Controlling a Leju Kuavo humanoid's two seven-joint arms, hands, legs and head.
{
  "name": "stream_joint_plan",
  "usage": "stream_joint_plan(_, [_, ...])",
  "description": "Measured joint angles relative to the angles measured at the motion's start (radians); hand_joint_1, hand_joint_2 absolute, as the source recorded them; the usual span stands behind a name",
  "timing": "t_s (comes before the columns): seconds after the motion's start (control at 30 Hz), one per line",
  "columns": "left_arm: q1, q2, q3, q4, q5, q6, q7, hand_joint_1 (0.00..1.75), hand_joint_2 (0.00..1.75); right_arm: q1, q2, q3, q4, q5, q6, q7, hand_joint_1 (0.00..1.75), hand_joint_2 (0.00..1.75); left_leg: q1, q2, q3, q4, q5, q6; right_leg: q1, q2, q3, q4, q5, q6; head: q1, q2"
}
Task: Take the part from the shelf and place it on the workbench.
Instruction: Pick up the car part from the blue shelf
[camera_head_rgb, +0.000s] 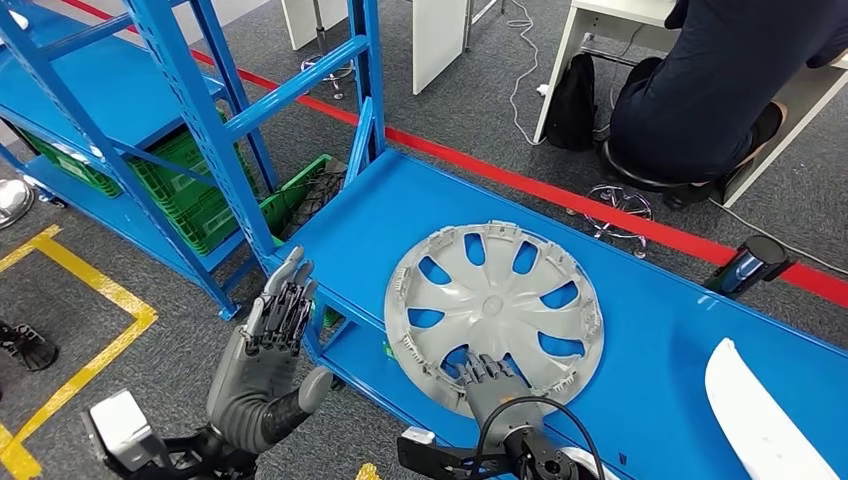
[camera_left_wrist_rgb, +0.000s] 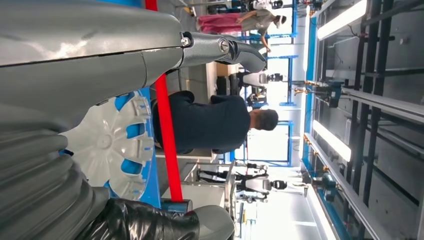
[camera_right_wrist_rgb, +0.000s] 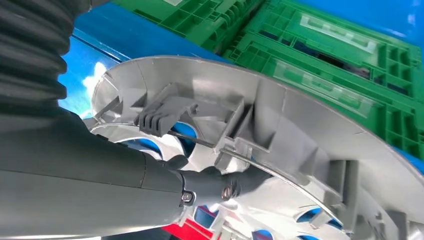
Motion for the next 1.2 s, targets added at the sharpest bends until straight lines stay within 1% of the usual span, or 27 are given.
stream_joint_plan(0.17, [0.0,0.0,0.0,-0.002,0.0,0.0,0.0,0.0,1.75,0.009,0.0,-0.009,0.021,-0.002,0.003,0.0,0.0,1.75,0.0,0.0,-0.001,0.0,0.0,0.0,0.0,0.0,-0.001,0.0,0.0,0.0,0.0,0.0])
stream_joint_plan(0.33, [-0.001,0.0,0.0,-0.003,0.002,-0.004,0.003,0.0,1.75,0.014,0.009,-0.013,0.054,-0.04,-0.004,-0.004,0.0,1.75,0.0,0.0,0.0,0.0,0.0,0.0,0.0,0.0,-0.001,0.0,0.0,0.0,-0.001,0.0])
stream_joint_plan(0.4, [-0.002,0.0,0.0,-0.003,0.004,-0.007,0.004,0.0,1.75,0.015,0.018,-0.014,0.078,-0.042,-0.035,-0.006,0.0,1.75,0.0,0.0,0.0,0.0,0.0,0.0,0.0,0.0,-0.001,0.0,0.0,0.0,-0.001,0.0])
stream_joint_plan(0.53, [-0.002,-0.005,0.0,-0.003,0.005,-0.02,0.002,0.0,1.75,0.028,0.048,-0.028,0.148,0.007,-0.145,-0.008,0.0,1.75,0.0,0.0,0.0,0.0,0.001,-0.001,0.0,0.0,-0.001,0.0,0.0,0.0,-0.001,0.0])
stream_joint_plan(0.6, [-0.002,-0.007,0.0,-0.003,0.005,-0.023,0.002,0.0,1.75,0.034,0.06,-0.039,0.177,0.017,-0.183,-0.009,0.0,1.75,0.0,0.0,0.0,0.0,0.001,-0.001,0.0,0.0,0.0,0.0,0.0,0.0,-0.001,0.0])
stream_joint_plan(0.73, [-0.002,-0.008,0.0,-0.003,0.011,-0.024,0.001,0.0,1.75,0.042,0.074,-0.06,0.219,0.018,-0.235,-0.013,1.75,1.75,0.0,0.0,0.001,0.0,0.001,-0.001,0.0,0.0,0.001,0.0,0.001,0.0,-0.001,0.0])
stream_joint_plan(0.9, [-0.003,-0.011,0.0,-0.002,0.019,-0.03,-0.005,0.0,1.75,0.044,0.093,-0.079,0.28,0.018,-0.318,-0.036,1.75,1.75,0.0,0.0,0.002,0.0,0.001,-0.001,0.0,0.0,0.002,-0.001,0.001,0.0,-0.001,0.0])
stream_joint_plan(1.03, [-0.003,-0.014,0.0,-0.002,0.02,-0.033,-0.006,0.0,1.75,0.041,0.107,-0.089,0.321,0.03,-0.36,-0.043,1.75,1.75,0.0,0.0,0.005,0.0,0.001,-0.001,0.0,0.0,0.003,-0.001,0.001,0.001,-0.001,0.0])
stream_joint_plan(1.1, [-0.003,-0.014,0.0,-0.002,0.02,-0.033,-0.006,0.0,1.75,0.04,0.112,-0.091,0.337,0.055,-0.375,-0.039,1.75,1.75,0.0,0.0,0.003,0.0,-0.001,0.0,0.0,0.0,0.002,-0.002,-0.001,0.001,-0.001,0.0])
stream_joint_plan(1.2, [-0.004,-0.016,0.0,-0.002,0.02,-0.034,-0.006,0.0,1.75,0.045,0.117,-0.092,0.348,0.124,-0.382,-0.018,1.75,1.75,0.0,0.0,0.006,-0.001,-0.009,0.001,0.0,0.0,0.004,-0.003,-0.015,0.003,-0.001,0.0])
